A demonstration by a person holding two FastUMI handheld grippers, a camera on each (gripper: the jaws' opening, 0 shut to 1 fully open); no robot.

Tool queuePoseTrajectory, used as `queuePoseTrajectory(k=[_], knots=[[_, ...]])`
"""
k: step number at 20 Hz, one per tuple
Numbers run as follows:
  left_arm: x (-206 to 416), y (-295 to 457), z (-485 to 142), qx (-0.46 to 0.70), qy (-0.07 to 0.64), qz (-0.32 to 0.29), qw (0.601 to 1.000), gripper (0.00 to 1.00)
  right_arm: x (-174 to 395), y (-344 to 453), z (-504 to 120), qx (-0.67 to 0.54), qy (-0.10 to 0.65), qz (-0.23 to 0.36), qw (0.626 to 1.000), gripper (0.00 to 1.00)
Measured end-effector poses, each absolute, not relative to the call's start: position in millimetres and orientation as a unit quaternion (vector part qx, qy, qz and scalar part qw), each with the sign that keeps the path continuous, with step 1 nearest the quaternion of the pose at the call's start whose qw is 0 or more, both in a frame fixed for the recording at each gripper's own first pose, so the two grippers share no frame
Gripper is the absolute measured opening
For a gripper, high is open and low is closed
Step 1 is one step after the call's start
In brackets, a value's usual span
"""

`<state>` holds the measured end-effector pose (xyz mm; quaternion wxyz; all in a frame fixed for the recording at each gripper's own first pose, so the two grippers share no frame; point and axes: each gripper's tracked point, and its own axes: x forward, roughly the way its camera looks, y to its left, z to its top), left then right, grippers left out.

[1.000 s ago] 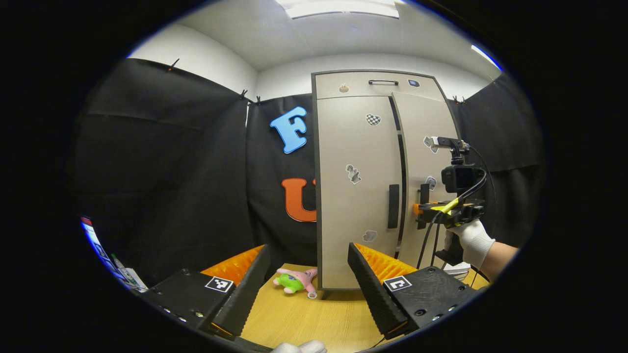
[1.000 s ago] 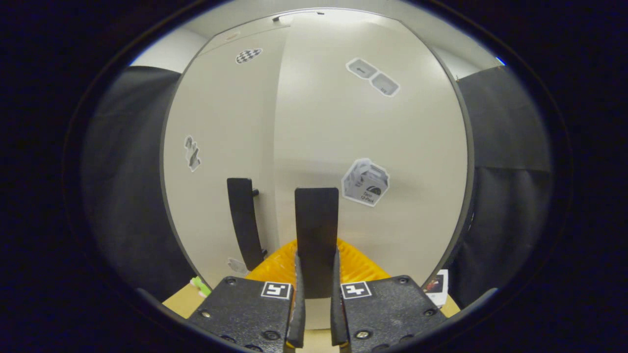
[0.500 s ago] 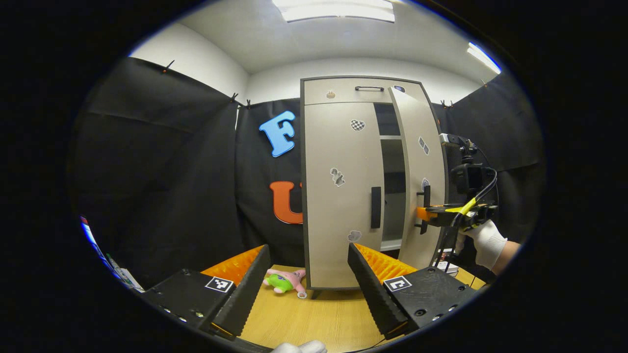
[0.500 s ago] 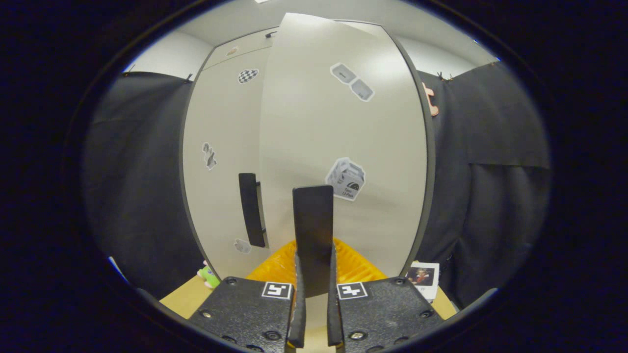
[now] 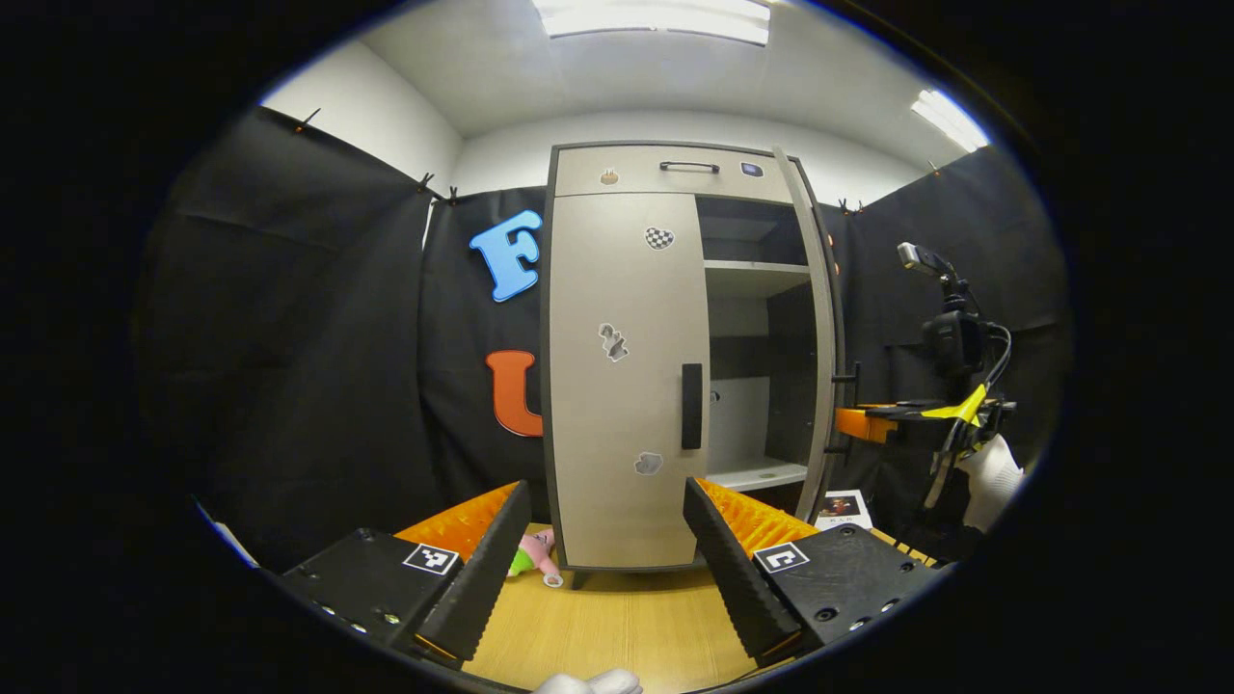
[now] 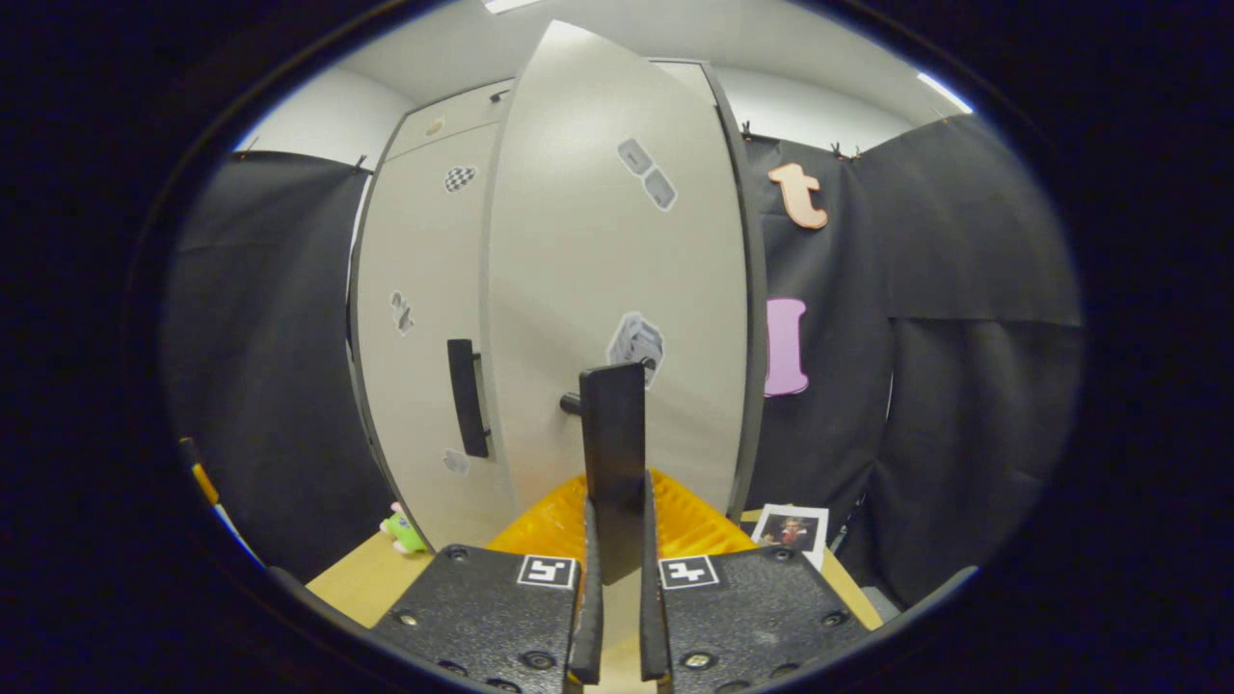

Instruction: Open the right door of the double-door shoe cabinet with the right hand, and open the left door with the left hand.

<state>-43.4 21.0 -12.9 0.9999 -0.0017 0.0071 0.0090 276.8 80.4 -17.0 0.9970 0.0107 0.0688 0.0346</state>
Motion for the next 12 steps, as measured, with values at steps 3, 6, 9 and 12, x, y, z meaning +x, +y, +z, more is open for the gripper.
queuePoseTrajectory(k=[3, 6, 9, 12], knots=[[-36, 9, -15, -0.007, 0.011, -0.001, 1.000, 0.95, 275, 73, -16, 0.000, 0.066, 0.023, 0.998, 0.16], [-28, -6, -17, -0.008, 0.014, -0.009, 1.000, 0.95, 277, 71, -16, 0.000, 0.063, 0.028, 0.998, 0.13], [-25, -22, -17, -0.008, 0.014, -0.018, 1.000, 0.95, 278, 65, -15, -0.007, 0.060, 0.019, 0.998, 0.13], [-23, -36, -16, -0.004, 0.016, -0.024, 1.000, 0.95, 278, 59, -14, -0.008, 0.059, 0.010, 0.998, 0.10]])
